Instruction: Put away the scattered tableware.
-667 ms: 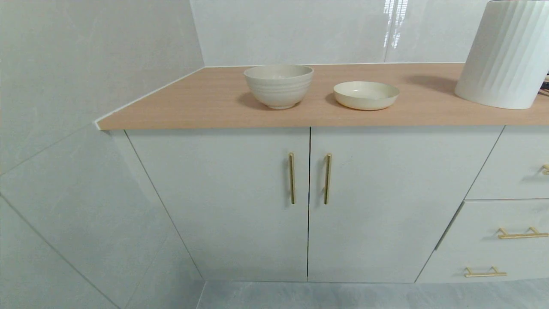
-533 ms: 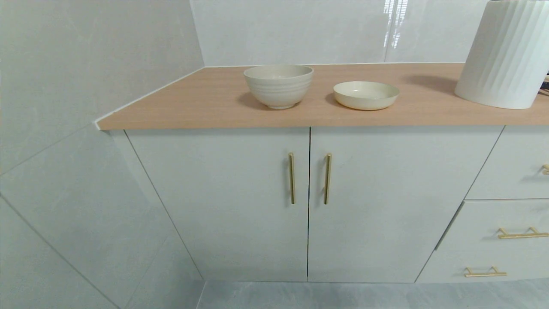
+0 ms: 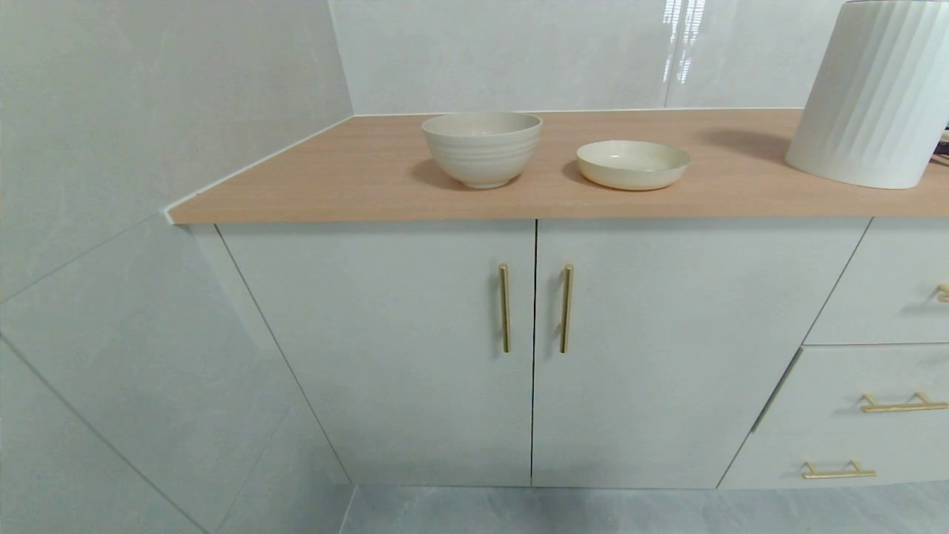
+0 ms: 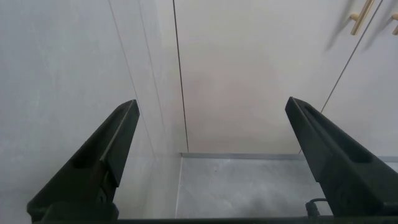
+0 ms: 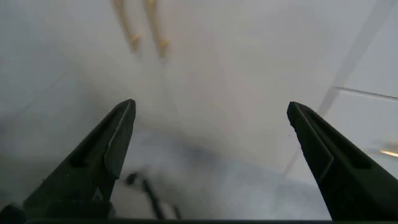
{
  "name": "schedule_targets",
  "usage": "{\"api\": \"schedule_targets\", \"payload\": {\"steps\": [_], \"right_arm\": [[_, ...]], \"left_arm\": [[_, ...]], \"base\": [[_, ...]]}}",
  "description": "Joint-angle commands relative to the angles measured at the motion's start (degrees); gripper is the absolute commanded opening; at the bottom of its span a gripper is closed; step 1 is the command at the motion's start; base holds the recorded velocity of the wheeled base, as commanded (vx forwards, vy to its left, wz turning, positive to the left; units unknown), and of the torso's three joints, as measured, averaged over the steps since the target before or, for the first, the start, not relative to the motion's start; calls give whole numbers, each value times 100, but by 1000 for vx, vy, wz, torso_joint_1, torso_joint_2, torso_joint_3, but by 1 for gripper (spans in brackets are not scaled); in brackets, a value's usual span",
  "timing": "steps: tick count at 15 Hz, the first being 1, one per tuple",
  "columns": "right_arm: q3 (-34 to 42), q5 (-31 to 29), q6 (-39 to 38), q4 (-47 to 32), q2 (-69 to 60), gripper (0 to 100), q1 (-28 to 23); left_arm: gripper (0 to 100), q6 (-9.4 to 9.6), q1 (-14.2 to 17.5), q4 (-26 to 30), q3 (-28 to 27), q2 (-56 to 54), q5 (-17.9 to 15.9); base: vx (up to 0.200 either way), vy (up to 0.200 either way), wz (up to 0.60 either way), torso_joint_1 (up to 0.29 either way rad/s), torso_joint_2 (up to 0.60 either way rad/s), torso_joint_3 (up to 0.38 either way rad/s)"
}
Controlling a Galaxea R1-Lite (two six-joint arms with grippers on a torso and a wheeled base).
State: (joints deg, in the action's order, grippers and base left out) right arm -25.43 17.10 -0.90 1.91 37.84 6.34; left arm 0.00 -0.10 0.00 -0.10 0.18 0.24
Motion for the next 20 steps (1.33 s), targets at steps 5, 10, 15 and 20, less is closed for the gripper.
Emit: {"api": "schedule_targets", "payload": {"steps": [5, 10, 15, 20], "right_arm": [[-2467, 390, -411, 529, 4513, 100, 1976], [-2722, 390, -736, 1399, 5594, 100, 2346], [-2748, 346, -1553, 2533, 6306, 100, 2539], [-2766, -155, -1984, 3632, 6947, 100, 2680]], "left_arm": [[100, 0, 1, 0, 1, -1, 2], [100, 0, 1, 0, 1, -1, 2], [100, 0, 1, 0, 1, -1, 2], [100, 0, 1, 0, 1, -1, 2]], "base": [[0, 0, 0, 0, 0, 0], [0, 0, 0, 0, 0, 0], [0, 0, 0, 0, 0, 0], [0, 0, 0, 0, 0, 0]]}}
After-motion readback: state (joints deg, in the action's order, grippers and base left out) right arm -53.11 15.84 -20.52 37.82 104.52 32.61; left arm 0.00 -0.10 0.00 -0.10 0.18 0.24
